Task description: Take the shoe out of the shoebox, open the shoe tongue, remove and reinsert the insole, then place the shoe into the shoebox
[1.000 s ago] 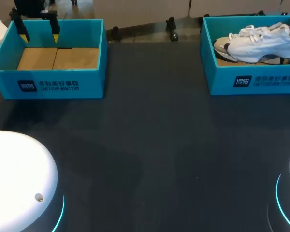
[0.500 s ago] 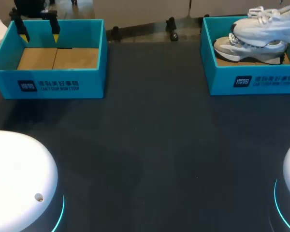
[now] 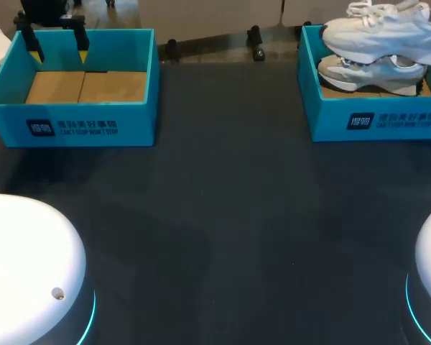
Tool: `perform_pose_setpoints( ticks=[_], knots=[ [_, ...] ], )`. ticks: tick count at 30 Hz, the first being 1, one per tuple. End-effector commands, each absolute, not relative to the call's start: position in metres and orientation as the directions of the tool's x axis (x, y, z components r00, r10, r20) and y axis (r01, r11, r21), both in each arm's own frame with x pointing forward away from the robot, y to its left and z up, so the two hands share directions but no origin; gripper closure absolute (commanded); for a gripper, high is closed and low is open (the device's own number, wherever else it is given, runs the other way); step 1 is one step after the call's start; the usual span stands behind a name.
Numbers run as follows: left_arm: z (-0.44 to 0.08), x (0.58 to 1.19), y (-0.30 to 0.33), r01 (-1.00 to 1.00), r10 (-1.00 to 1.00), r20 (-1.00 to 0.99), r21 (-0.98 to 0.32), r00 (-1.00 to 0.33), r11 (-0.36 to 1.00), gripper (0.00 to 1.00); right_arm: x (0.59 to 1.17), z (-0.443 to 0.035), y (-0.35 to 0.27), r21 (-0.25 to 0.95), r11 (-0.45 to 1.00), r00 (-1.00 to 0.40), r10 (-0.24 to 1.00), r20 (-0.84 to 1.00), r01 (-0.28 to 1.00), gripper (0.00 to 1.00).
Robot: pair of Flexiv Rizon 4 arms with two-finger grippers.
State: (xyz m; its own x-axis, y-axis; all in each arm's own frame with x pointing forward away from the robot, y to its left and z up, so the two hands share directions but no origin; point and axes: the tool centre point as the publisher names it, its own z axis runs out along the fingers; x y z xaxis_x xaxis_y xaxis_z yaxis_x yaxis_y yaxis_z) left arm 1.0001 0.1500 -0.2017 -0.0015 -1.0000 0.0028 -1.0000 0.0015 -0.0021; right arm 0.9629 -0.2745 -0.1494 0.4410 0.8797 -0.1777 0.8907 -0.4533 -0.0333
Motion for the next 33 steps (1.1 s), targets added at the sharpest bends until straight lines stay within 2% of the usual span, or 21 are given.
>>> perform_pose_setpoints(
  ticks=[1, 13, 17, 33],
  knots=[
    [-0.201, 1.0, 0.15, -1.0, -1.0, 0.002, -0.001, -0.001, 0.001, 0.0, 0.912, -0.144, -0.236, 0.097, -0.428, 0.439, 0.88, -0.184, 0.899, 1.0],
    [-0.201, 1.0, 0.15, -1.0, -1.0, 0.002, -0.001, -0.001, 0.001, 0.0, 0.862, -0.155, -0.167, 0.115, -0.425, 0.439, 0.878, -0.188, 0.898, 1.0],
    [-0.201, 1.0, 0.15, -1.0, -1.0, 0.002, -0.001, -0.001, 0.001, 0.0, 0.85, -0.158, -0.153, 0.119, -0.442, 0.456, 0.879, -0.138, 0.889, 1.0],
    [-0.201, 1.0, 0.15, -1.0, -1.0, 0.002, -0.001, -0.001, 0.001, 0.0, 0.85, -0.158, -0.153, 0.119, -0.442, 0.456, 0.879, -0.138, 0.889, 1.0]
  ],
)
